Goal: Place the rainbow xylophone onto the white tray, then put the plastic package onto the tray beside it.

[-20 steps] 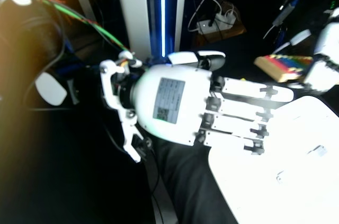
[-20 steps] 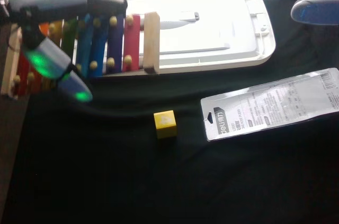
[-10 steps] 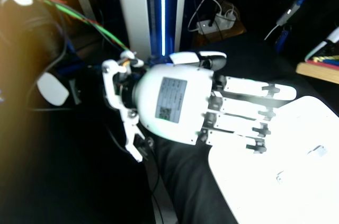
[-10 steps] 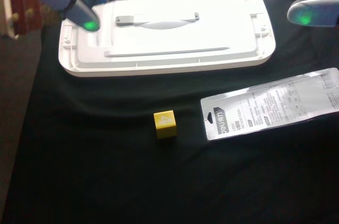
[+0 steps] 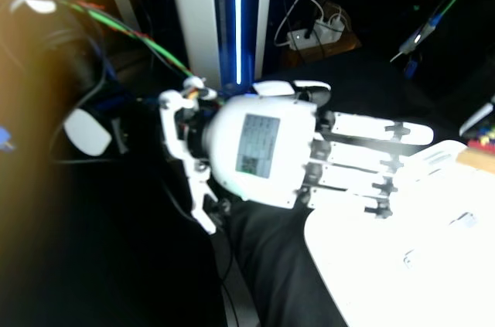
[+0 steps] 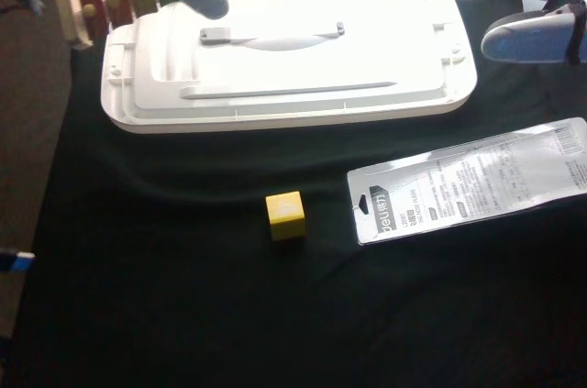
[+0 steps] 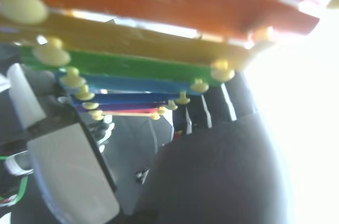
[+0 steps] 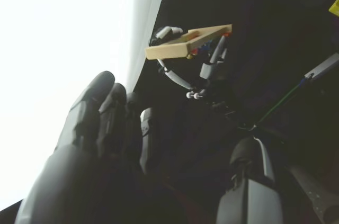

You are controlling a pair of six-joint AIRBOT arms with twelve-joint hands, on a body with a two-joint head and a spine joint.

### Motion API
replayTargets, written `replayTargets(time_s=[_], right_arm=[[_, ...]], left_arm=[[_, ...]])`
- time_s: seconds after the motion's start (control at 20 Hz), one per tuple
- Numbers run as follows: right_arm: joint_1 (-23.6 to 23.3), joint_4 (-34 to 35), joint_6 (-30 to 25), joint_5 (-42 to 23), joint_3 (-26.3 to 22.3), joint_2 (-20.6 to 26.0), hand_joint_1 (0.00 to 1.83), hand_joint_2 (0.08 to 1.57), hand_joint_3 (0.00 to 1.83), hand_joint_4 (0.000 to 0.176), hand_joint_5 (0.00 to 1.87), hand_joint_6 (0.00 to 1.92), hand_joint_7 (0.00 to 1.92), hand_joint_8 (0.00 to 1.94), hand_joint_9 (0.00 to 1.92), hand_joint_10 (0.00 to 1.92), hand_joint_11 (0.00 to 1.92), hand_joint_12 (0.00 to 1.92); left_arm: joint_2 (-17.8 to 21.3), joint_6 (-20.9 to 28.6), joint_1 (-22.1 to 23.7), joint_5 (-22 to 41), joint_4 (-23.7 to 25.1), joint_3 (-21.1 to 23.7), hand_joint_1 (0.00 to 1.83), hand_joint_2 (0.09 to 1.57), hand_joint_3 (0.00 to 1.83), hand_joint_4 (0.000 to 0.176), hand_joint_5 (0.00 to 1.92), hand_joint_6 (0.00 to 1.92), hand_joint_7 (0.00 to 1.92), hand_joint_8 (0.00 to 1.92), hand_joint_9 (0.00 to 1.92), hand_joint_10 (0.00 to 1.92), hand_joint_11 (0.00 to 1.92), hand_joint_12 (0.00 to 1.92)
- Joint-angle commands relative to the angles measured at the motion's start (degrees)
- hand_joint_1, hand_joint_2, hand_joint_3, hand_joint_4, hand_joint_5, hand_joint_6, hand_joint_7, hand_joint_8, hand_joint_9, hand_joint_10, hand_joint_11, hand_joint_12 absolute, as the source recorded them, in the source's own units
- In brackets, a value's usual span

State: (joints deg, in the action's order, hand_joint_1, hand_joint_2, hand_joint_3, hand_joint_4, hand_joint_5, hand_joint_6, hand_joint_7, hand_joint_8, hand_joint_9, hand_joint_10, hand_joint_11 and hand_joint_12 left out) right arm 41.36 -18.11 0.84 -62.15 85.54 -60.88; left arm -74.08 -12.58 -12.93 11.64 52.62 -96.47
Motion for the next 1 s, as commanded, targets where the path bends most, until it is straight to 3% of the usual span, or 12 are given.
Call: replayTargets(time_s=[0.0,0.1,0.25,0.3,0.45,0.5,0.55,0.7,0.75,0.85,0.9,0.95], right_arm=[[-0.7,3.1,-0.4,-6.6,0.4,-0.1,0.74,0.92,0.00,0.106,0.29,0.00,0.25,0.00,0.22,0.00,0.00,0.81],[-0.7,2.9,-0.4,-6.9,0.5,-0.3,0.72,0.91,0.00,0.093,0.28,0.00,0.25,0.00,0.25,0.01,0.00,0.89],[-0.7,2.8,-0.4,-7.5,0.6,-0.5,0.76,0.88,0.00,0.074,0.27,0.00,0.28,0.01,0.28,0.01,0.01,0.87],[-0.7,2.8,-0.4,-7.8,0.6,-0.6,0.76,0.87,0.00,0.070,0.27,0.00,0.28,0.01,0.28,0.01,0.01,0.87],[-1.0,2.8,-0.4,-8.2,0.5,-0.8,0.75,0.87,0.00,0.085,0.26,0.00,0.30,0.01,0.30,0.01,0.03,0.88],[-1.3,2.7,-0.4,-8.2,0.5,-0.9,0.75,0.85,0.00,0.090,0.26,0.00,0.30,0.00,0.29,0.00,0.02,0.90],[-1.5,2.5,-0.4,-8.2,0.5,-0.9,0.75,0.84,0.00,0.088,0.26,0.00,0.30,0.00,0.30,0.00,0.02,0.91],[-2.2,1.8,-0.4,-8.2,0.5,-1.1,0.75,0.87,0.00,0.070,0.25,0.00,0.31,0.00,0.30,0.00,0.04,0.88],[-2.4,1.7,-0.4,-8.2,0.4,-1.1,0.73,0.86,0.00,0.070,0.25,0.00,0.31,0.00,0.31,0.00,0.04,0.87],[-2.8,1.4,-0.4,-8.2,0.3,-1.2,0.73,0.86,0.00,0.066,0.25,0.00,0.31,0.00,0.29,0.00,0.03,0.86],[-2.9,1.2,-0.4,-8.2,0.3,-1.2,0.69,0.86,0.00,0.054,0.25,0.00,0.31,0.00,0.30,0.00,0.02,0.86],[-3.0,1.0,-0.4,-8.2,0.2,-1.2,0.69,0.86,0.00,0.060,0.23,0.00,0.29,0.00,0.27,0.00,0.00,0.86]], left_arm=[[-0.9,-0.4,0.4,3.1,-1.8,-1.3,1.14,1.11,0.04,0.000,0.81,1.25,0.62,1.67,0.65,1.75,0.64,1.90],[-3.5,-0.4,-0.3,3.2,-3.1,-4.2,1.30,1.17,0.00,0.000,0.55,1.48,0.83,1.31,0.57,1.63,0.56,1.79],[-6.5,-0.4,-2.0,4.1,-7.6,-7.9,1.14,1.24,0.01,0.033,0.72,1.45,0.75,1.36,0.47,1.64,0.32,1.86],[-7.4,-0.4,-2.9,4.5,-9.6,-9.3,1.29,1.18,0.00,0.000,0.55,1.56,0.82,1.29,0.49,1.65,0.40,1.83],[-9.1,-0.2,-4.6,5.2,-13.8,-11.9,1.32,1.18,0.00,0.000,0.34,1.57,0.80,1.33,0.51,1.71,0.53,1.86],[-9.5,-0.2,-5.2,5.6,-15.3,-12.5,1.13,1.20,0.01,0.000,0.70,1.37,0.60,1.48,0.51,1.70,0.53,1.85],[-9.7,-0.2,-5.5,5.7,-16.0,-12.9,1.09,1.19,0.00,0.000,0.79,1.30,0.54,1.54,0.49,1.70,0.49,1.85],[-10.8,0.2,-6.5,5.9,-16.4,-14.4,1.13,1.25,0.01,0.030,0.70,1.42,0.73,1.43,0.49,1.61,0.47,1.73],[-11.1,0.3,-7.1,6.4,-17.2,-14.8,1.08,1.21,0.00,0.000,0.78,1.32,0.60,1.45,0.50,1.63,0.47,1.74],[-11.7,0.8,-7.9,7.4,-18.6,-15.8,1.04,1.21,0.00,0.000,0.79,1.31,0.54,1.46,0.49,1.65,0.44,1.79],[-12.2,2.2,-8.4,7.9,-18.6,-16.6,1.12,1.24,0.00,0.020,0.73,1.42,0.70,1.38,0.48,1.53,0.42,1.68],[-12.7,3.7,-9.0,8.5,-18.6,-17.6,1.14,1.24,0.00,0.001,0.73,1.47,0.74,1.30,0.49,1.37,0.38,1.57]])
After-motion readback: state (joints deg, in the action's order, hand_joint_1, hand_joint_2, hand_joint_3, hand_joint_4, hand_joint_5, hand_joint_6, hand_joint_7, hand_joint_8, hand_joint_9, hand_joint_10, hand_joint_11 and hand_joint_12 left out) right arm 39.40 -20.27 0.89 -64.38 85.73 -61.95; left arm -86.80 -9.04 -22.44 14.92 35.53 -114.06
